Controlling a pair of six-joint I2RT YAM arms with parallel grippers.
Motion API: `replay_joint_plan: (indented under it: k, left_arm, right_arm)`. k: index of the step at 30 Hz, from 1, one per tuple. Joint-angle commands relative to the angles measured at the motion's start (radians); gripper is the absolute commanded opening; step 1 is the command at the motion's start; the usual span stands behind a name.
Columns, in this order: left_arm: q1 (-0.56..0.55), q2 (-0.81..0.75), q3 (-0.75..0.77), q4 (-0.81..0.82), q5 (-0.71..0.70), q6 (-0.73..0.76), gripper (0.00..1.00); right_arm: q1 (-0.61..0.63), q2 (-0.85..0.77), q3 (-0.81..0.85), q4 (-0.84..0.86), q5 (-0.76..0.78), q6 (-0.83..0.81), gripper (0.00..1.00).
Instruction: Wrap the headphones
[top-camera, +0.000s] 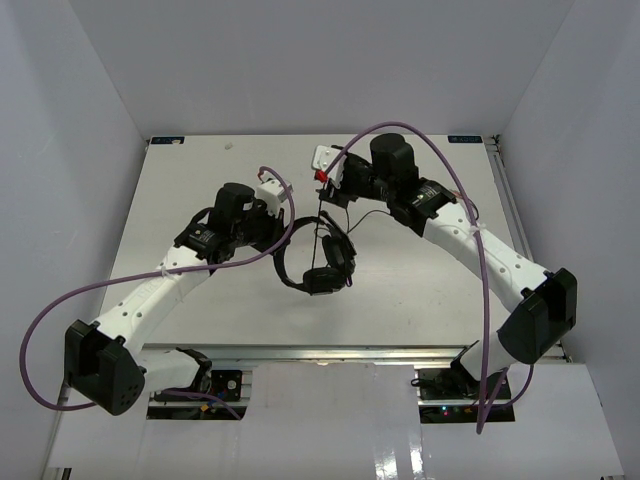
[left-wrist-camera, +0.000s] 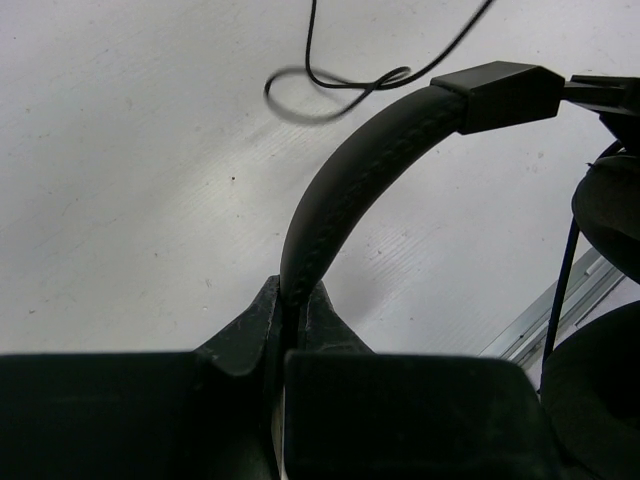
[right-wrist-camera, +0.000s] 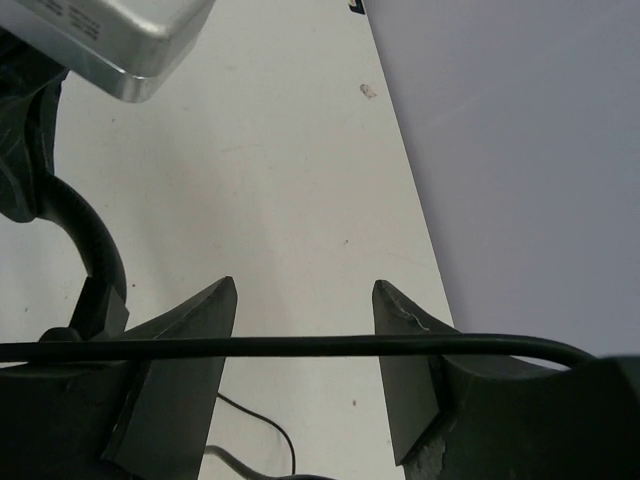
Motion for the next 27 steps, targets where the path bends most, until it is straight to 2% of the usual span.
replay_joint_plan:
  k: [1,4,8,14,20,27]
  left_arm:
    - [-0.009,-0.055,0.046,-0.031,0.082,0.015,0.0]
    - [-0.009,-0.069,0.062,-0.04,0.101,0.011,0.0]
    - [-0.011,-0.082,0.087,-0.057,0.115,0.007,0.0]
    - [-0.012,-0.101,0.133,-0.082,0.107,0.005,0.0]
    - [-0.012,-0.112,0.16,-0.095,0.102,-0.002,0.0]
    - [-0.012,-0.108,0.215,-0.092,0.087,-0.04,0.0]
  right_arm:
    - [-0.038,0.036,0.064,0.061,-0.016,0.05,0.62]
    - [-0.049,0.06,0.054,0.059,-0.02,0.072,0.57]
    - [-0.063,0.083,0.047,0.05,-0.06,0.107,0.42]
    - [-0.091,0.09,0.038,0.054,-0.1,0.166,0.32]
    - [-0.123,0.091,0.007,0.053,-0.129,0.205,0.26]
    - [-0.146,0.067,-0.073,0.063,-0.225,0.254,0.26]
